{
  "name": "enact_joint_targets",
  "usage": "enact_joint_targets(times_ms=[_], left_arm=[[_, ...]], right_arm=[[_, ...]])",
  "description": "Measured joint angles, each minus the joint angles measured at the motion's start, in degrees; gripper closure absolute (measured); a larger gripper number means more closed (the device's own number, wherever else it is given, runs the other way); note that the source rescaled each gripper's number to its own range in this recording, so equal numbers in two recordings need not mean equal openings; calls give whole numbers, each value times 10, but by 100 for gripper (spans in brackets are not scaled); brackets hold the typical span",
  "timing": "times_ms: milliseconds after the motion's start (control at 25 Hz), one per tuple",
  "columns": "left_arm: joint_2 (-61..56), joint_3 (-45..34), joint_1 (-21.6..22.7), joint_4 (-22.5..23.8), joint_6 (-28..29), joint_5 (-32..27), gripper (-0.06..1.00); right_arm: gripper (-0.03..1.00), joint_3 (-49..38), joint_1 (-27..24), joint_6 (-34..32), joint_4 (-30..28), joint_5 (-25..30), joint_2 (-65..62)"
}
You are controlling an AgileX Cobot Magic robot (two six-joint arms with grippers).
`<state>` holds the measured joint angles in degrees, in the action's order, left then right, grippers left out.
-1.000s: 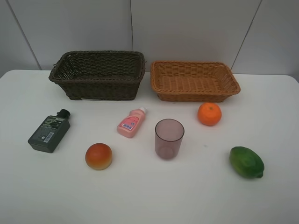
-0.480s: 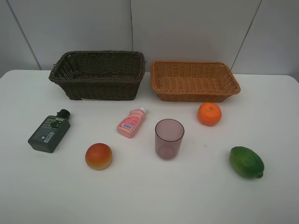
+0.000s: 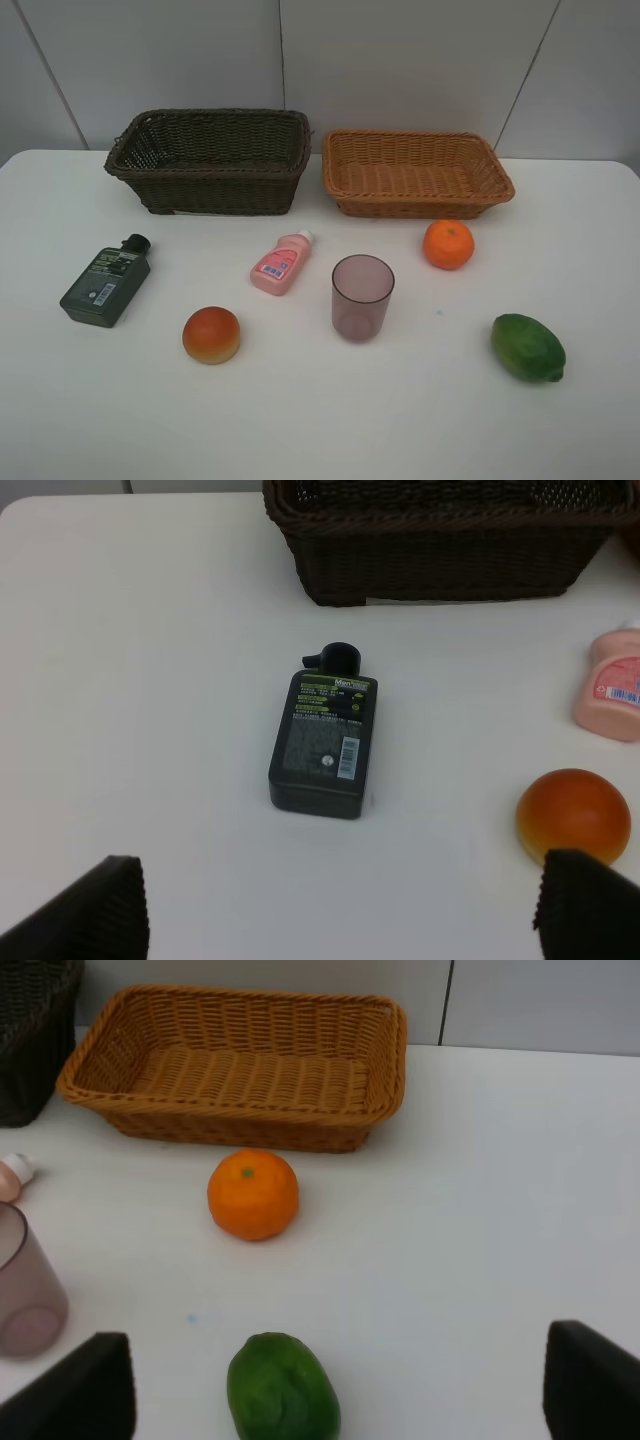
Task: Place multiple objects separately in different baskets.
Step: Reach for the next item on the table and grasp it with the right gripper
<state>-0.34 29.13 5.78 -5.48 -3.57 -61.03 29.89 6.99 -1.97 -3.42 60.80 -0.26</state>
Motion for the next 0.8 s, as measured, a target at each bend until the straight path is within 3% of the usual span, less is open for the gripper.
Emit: enact_joint_targets(times_ms=[800], left_arm=[[0,0,0,0,0,0,-6]], right_arm=[[27,0,0,0,0,0,0]])
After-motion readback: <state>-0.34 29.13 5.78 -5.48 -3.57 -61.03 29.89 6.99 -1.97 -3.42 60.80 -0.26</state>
